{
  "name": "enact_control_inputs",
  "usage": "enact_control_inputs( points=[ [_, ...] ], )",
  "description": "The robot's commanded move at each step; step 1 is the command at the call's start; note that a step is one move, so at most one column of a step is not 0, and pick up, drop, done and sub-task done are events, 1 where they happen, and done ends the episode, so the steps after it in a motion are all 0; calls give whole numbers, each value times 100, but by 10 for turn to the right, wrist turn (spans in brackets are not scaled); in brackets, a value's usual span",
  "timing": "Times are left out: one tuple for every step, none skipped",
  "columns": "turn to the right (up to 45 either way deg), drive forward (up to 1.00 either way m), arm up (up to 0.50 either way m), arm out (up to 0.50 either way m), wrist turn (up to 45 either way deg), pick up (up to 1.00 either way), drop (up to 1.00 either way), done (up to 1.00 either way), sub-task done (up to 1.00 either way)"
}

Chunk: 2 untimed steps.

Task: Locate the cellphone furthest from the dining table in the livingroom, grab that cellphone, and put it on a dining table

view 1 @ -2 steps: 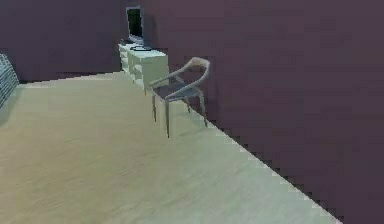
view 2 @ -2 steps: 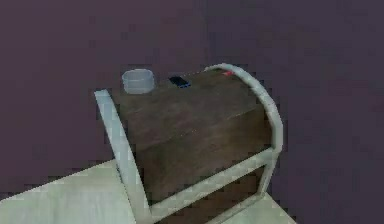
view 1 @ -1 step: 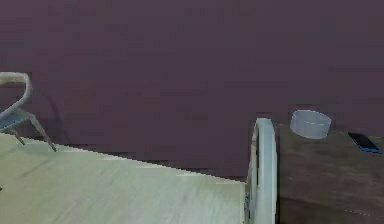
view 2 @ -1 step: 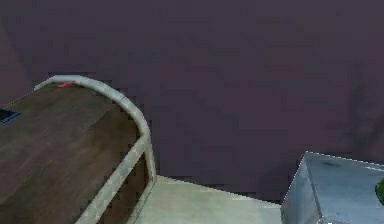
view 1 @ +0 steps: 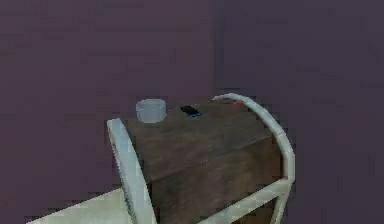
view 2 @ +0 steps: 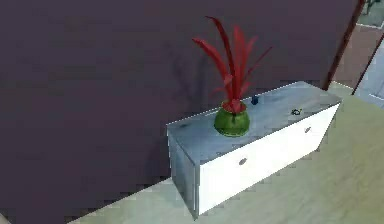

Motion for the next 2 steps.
enact_control_inputs(
  points=[
    [450,0,0,0,0,0,0,0,0],
    [0,75,0,0,0,0,0,0,0]
  ],
)
